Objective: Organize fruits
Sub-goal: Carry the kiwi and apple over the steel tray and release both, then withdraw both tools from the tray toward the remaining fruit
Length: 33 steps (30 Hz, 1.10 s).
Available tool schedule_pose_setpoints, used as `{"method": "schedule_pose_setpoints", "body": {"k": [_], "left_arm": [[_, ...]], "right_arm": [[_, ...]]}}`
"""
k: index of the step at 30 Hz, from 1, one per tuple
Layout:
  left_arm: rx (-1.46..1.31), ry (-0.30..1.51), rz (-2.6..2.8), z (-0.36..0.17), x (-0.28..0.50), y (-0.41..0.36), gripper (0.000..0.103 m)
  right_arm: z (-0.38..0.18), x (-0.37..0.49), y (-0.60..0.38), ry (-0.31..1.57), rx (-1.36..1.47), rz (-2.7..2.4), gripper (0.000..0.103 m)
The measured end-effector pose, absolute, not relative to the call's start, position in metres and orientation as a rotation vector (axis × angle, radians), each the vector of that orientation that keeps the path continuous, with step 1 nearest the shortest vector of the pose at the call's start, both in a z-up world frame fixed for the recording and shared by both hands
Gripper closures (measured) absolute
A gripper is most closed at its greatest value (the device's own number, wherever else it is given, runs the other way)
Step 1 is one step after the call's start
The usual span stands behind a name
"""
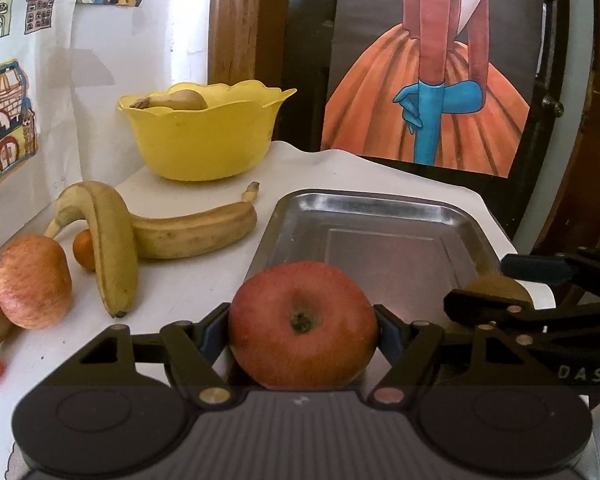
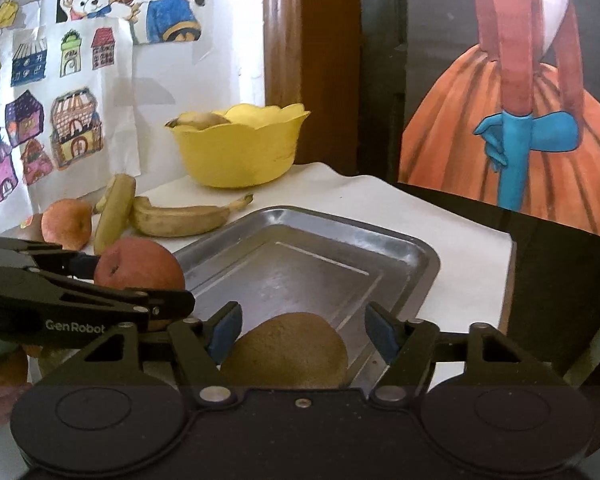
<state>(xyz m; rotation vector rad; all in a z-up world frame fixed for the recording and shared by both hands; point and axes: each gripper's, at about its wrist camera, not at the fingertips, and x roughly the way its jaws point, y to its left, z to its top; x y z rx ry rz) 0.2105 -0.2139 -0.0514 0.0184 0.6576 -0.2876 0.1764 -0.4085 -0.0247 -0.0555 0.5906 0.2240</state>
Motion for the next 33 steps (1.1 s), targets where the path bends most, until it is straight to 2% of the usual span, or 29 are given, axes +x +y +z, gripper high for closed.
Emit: {"method": "schedule_pose_setpoints", "body": {"k": [3,8,12,16,22,33], "left_arm": [[-0.001,0.639,-0.296,-0.046,0.206,-0.209,0.018],[-0.021,0.615,-0.306,-0.035,0.198,-0.194,0.013],[-0.027,0.598,-0.299,-0.023,0.187,-0.173,0.005],[-0.012,0.580,-0.287,-0.009,0.173,-0.144,0.001],[0.018,0.589,-0.251,0.007,0.154,-0.096,0.001],[0.050,0.684,-0.157,-0.004,0.136,-0.037,0.001]], "right_arm": [[-0.020,0.167,-0.406,0.578,-0.053,0.186,0.019],[-0.007,0.151,-0.400,0.549,-0.037,0.105,0.008],[0.008,0.133,-0.390,0.513,-0.017,0.034,0.001],[0.023,0.110,-0.371,0.478,0.011,-0.041,0.001],[0.038,0.079,-0.337,0.487,0.072,-0.165,0.001],[0.029,0.040,-0.276,0.687,0.149,-0.254,0.001]]}}
